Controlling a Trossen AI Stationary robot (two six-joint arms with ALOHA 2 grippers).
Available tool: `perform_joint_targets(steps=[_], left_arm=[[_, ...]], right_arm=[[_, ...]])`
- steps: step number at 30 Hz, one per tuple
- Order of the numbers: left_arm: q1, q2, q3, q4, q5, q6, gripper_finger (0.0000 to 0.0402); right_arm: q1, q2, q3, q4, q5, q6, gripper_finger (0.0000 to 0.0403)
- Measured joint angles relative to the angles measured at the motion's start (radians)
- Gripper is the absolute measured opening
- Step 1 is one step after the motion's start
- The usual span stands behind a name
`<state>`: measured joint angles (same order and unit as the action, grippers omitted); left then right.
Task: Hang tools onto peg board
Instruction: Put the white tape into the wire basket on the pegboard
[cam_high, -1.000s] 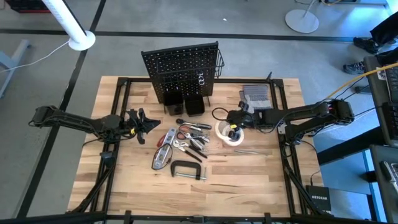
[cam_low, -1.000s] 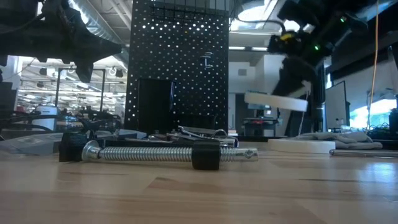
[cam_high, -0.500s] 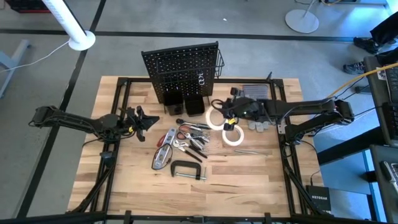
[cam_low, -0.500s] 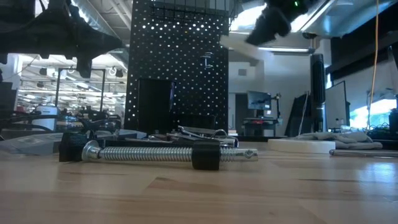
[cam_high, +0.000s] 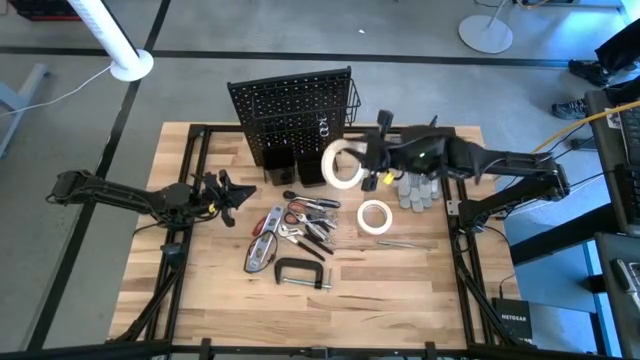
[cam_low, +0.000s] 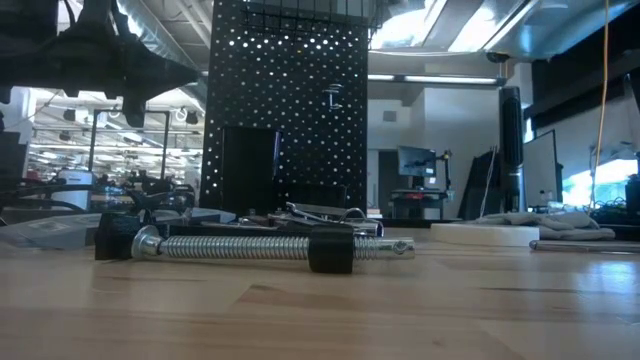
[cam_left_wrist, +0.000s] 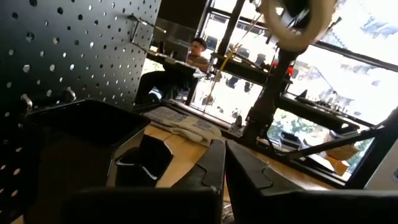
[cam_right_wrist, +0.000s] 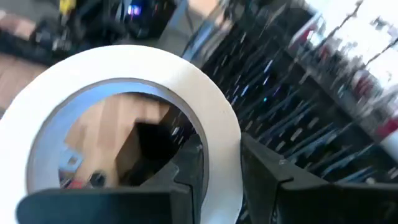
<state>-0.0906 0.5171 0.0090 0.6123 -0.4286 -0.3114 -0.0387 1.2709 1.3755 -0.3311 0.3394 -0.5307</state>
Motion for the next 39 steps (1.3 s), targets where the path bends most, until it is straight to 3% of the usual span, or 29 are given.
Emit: perform_joint_targets(steps=[4, 10, 15, 25, 34, 39], left_arm=[[0.000, 0.000, 0.000, 0.001, -0.007, -0.002, 0.0001], [0.000, 0.000, 0.000, 0.002, -0.046, -0.004, 0.0001], [0.000, 0.000, 0.000, 0.002, -0.055, -0.020, 0.0001], [0.000, 0.000, 0.000, 0.002, -0.057, -0.026, 0.0001], [0.000, 0.000, 0.000, 0.002, -0.057, -0.019, 0.0001], [0.000, 0.000, 0.000, 0.002, -0.057, -0.018, 0.0001]], right_arm=[[0.000, 0.001, 0.060, 0.120, -0.019, -0.134, 0.0082], [-0.040, 0.034, 0.092, 0.474, -0.036, -0.407, 0.0083], [-0.124, 0.111, 0.131, 0.655, -0.080, -0.498, 0.0085], [-0.294, 0.305, 0.239, 0.666, 0.036, -0.521, 0.0086], [-0.322, 0.315, 0.241, 0.474, 0.153, -0.499, 0.0087], [-0.322, 0.318, 0.240, 0.449, 0.153, -0.501, 0.0087]])
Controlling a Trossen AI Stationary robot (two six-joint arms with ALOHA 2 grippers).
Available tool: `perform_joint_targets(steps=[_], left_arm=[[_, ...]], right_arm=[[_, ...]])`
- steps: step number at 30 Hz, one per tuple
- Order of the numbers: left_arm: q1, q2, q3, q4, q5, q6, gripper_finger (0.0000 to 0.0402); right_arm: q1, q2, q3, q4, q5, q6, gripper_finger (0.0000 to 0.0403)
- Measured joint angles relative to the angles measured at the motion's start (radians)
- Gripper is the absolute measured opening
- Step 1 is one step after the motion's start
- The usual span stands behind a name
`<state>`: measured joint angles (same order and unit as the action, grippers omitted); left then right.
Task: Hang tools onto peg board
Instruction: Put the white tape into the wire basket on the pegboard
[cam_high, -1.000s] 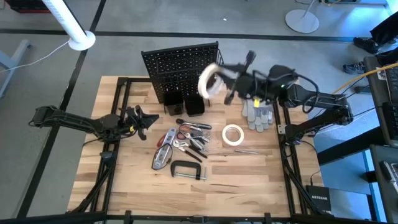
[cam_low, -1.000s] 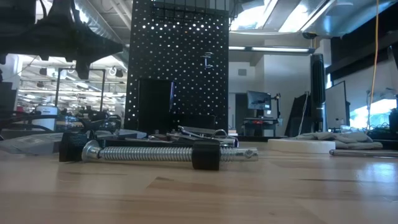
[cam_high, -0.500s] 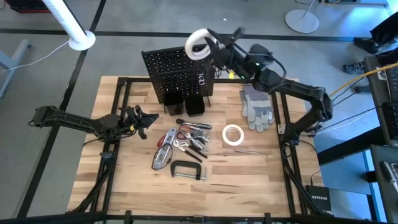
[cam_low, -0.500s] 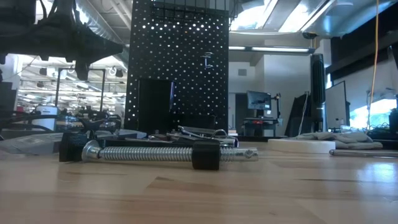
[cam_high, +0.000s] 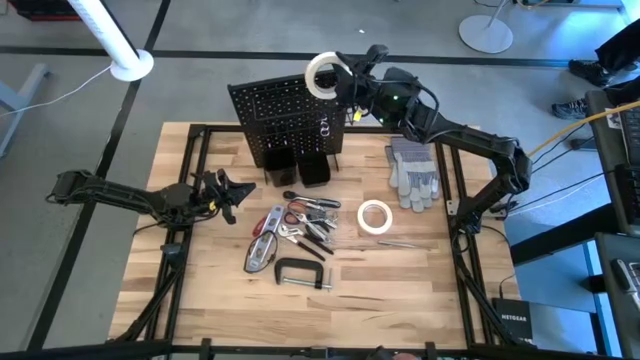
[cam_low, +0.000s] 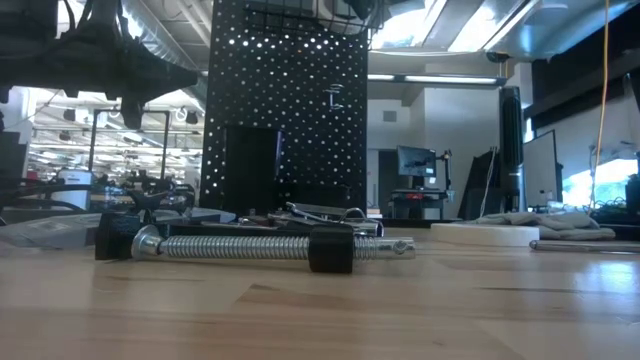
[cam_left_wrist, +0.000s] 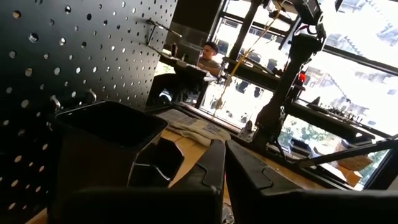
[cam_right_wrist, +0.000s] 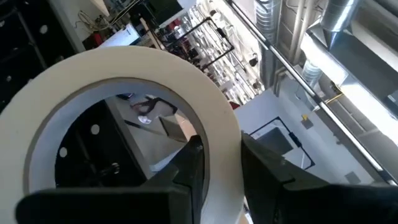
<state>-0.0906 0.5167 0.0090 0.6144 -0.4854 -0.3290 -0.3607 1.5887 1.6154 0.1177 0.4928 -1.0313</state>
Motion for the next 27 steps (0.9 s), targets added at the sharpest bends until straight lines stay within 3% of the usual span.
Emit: perform_joint_targets(steps=[21, 27], left_arm=[[0.000, 0.000, 0.000, 0.000, -0.002, -0.004, 0.0001], [0.000, 0.000, 0.000, 0.000, -0.002, -0.005, 0.0001]], right_arm=[[0.001, -0.003, 0.000, -0.058, -0.022, 0.009, 0.0089], [0.001, 0.001, -0.004, -0.081, -0.040, 0.003, 0.0138]])
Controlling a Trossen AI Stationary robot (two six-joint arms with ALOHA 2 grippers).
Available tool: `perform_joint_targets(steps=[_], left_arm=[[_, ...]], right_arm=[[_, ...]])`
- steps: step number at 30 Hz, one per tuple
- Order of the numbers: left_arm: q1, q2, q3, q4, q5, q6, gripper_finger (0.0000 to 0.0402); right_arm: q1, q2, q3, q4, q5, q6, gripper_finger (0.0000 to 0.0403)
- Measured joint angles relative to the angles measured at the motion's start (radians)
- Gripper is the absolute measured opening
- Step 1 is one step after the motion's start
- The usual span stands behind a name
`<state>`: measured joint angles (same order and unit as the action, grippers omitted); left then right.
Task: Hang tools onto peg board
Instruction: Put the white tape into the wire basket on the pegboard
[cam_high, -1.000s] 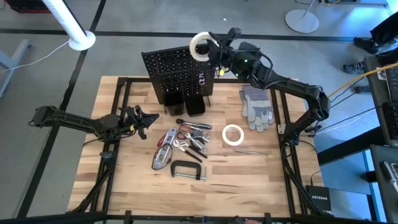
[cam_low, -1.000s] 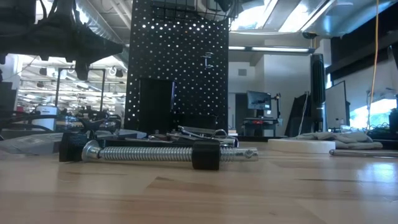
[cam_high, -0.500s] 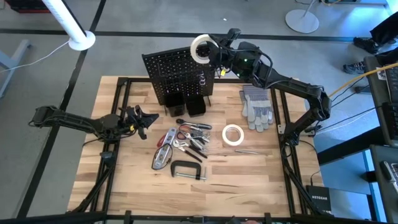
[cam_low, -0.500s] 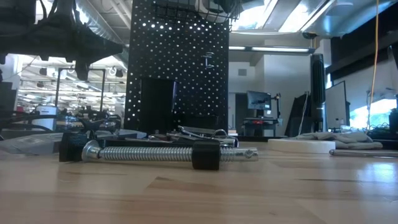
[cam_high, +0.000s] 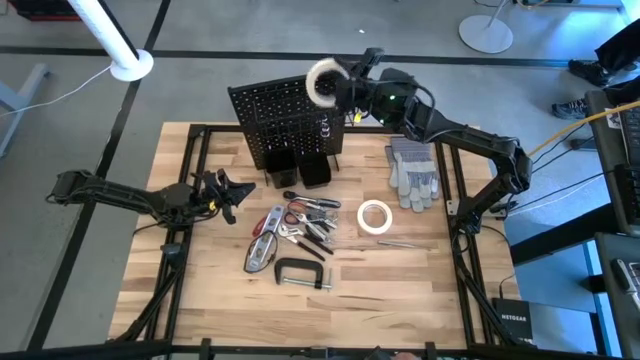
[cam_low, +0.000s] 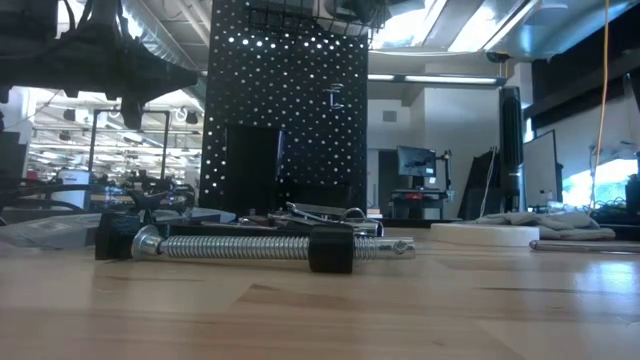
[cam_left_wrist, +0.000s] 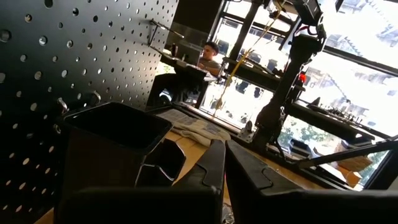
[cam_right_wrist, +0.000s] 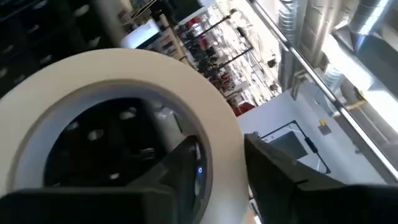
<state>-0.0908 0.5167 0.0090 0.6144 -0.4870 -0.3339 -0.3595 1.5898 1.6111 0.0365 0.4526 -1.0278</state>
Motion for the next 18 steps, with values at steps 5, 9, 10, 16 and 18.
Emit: perform_joint_targets(steps=[5, 9, 10, 16, 18], left_arm=[[0.000, 0.000, 0.000, 0.000, 0.000, -0.001, 0.0001], [0.000, 0.000, 0.000, -0.001, 0.000, -0.004, 0.0001], [0.000, 0.000, 0.000, -0.001, 0.000, -0.004, 0.0001], [0.000, 0.000, 0.000, -0.002, 0.000, -0.007, 0.0001], [0.000, 0.000, 0.000, -0.005, 0.000, -0.006, 0.0001]], right_arm=[[0.001, 0.001, 0.000, 0.009, -0.002, 0.003, 0.0191], [0.000, 0.001, 0.001, 0.013, -0.002, 0.005, 0.0205], [0.000, 0.001, 0.001, 0.015, -0.001, 0.005, 0.0205], [0.000, -0.007, 0.003, 0.077, 0.003, 0.000, 0.0202], [0.000, -0.008, 0.024, 0.079, 0.009, -0.002, 0.0202]])
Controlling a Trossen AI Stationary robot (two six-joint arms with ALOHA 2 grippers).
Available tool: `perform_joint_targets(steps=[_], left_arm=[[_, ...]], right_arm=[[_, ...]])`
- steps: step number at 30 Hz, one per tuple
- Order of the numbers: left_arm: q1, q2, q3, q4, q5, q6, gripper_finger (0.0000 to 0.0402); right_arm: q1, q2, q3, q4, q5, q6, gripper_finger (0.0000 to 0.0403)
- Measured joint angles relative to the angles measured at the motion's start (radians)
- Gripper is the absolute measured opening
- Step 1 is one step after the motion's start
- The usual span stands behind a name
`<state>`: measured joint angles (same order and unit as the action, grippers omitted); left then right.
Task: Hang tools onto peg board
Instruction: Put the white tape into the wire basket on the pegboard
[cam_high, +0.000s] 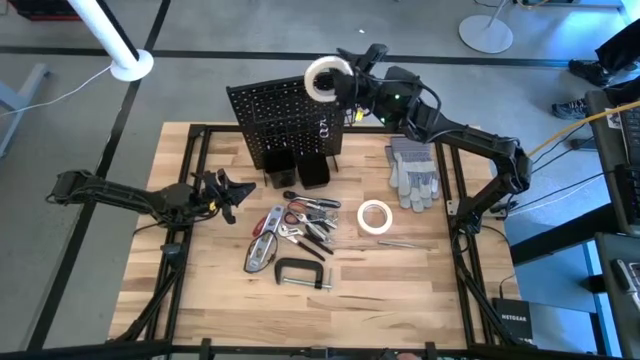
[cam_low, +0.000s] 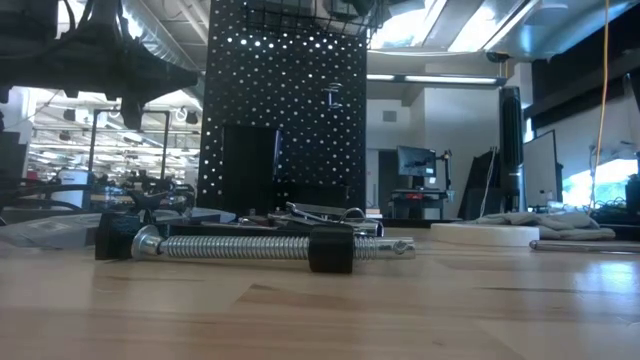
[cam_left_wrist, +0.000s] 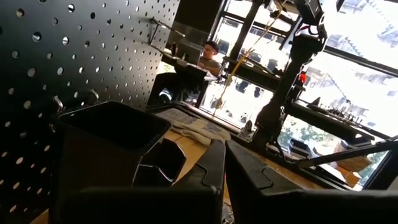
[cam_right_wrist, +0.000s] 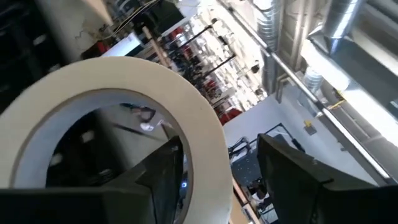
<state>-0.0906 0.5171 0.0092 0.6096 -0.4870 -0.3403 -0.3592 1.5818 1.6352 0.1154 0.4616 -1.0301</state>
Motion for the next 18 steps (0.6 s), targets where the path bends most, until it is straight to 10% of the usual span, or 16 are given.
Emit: perform_joint_targets(steps=[18], left_arm=[[0.000, 0.000, 0.000, 0.001, 0.000, -0.001, 0.0001]], right_arm=[[0.012, -0.003, 0.134, -0.223, -0.016, 0.035, 0.0202]])
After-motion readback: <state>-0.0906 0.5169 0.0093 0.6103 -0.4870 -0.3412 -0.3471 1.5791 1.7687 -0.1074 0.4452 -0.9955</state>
